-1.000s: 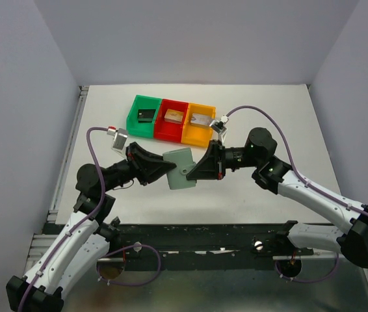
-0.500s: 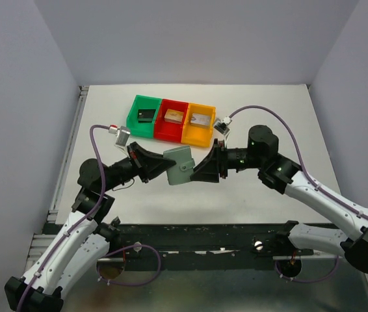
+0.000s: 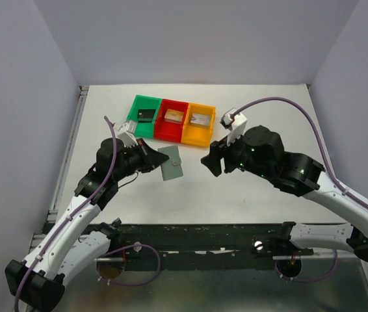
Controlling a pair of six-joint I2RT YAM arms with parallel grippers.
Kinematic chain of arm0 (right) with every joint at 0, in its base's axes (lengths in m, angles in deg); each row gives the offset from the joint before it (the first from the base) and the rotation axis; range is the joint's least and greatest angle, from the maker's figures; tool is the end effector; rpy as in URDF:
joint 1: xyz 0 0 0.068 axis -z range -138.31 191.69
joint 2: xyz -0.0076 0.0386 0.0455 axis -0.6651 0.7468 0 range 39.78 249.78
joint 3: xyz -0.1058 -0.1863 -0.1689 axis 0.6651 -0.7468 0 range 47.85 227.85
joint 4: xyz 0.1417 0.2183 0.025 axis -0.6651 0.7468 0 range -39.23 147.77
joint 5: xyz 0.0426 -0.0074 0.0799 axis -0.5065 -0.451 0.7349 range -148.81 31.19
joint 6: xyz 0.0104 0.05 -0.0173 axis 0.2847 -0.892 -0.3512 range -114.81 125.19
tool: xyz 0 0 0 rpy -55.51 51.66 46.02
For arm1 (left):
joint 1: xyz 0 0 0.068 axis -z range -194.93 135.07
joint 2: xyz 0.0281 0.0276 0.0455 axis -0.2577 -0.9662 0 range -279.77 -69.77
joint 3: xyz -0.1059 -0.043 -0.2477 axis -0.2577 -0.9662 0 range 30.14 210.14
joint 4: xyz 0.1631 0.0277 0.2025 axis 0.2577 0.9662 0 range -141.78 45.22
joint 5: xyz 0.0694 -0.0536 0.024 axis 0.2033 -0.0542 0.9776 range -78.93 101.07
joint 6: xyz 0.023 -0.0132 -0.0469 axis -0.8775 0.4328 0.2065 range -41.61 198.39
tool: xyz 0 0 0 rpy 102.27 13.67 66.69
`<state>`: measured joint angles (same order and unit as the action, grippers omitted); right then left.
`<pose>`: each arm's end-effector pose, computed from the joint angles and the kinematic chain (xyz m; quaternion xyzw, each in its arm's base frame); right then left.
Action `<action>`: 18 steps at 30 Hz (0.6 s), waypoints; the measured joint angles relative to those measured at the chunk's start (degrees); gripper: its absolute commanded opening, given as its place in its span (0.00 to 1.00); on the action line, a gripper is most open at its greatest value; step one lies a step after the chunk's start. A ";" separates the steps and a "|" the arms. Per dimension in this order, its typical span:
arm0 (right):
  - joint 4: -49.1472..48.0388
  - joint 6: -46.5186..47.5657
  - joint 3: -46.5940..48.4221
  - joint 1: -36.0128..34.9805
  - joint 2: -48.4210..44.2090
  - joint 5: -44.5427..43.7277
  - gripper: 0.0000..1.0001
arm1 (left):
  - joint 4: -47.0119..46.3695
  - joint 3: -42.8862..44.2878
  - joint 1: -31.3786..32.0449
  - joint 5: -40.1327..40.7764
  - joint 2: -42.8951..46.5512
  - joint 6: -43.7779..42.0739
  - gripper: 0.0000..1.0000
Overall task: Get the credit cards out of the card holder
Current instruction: Open the card holder at the center of the board.
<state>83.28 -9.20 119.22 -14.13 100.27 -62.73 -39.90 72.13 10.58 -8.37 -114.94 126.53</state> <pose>0.1261 0.1815 0.4081 -0.2744 0.7801 0.2998 0.4757 0.1625 -0.0907 0.3191 -0.0527 0.7872 -0.4667 0.3996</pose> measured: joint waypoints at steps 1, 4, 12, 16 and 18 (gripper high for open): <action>2.08 0.70 1.97 -1.40 1.44 -4.96 0.73 | 1.51 0.17 0.31 1.16 -0.22 0.11 0.00; 7.23 1.81 7.41 -4.70 7.56 -19.17 0.72 | 6.16 1.77 2.34 5.29 -0.72 0.61 0.00; 12.41 -2.14 7.32 -6.01 14.05 -32.00 0.96 | 10.86 4.61 8.17 12.66 -2.80 4.04 0.00; 6.25 -2.51 -0.11 -6.01 6.60 -27.34 0.97 | 12.26 4.85 11.93 15.13 -5.81 5.90 0.00; 3.85 -2.58 -2.12 -6.01 3.80 -24.81 0.89 | 12.96 5.20 13.40 16.52 -6.91 7.04 0.00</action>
<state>87.13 -11.78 117.10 -20.14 104.07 -87.54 -26.94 77.34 23.98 8.16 -121.85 133.57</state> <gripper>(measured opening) 0.979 0.065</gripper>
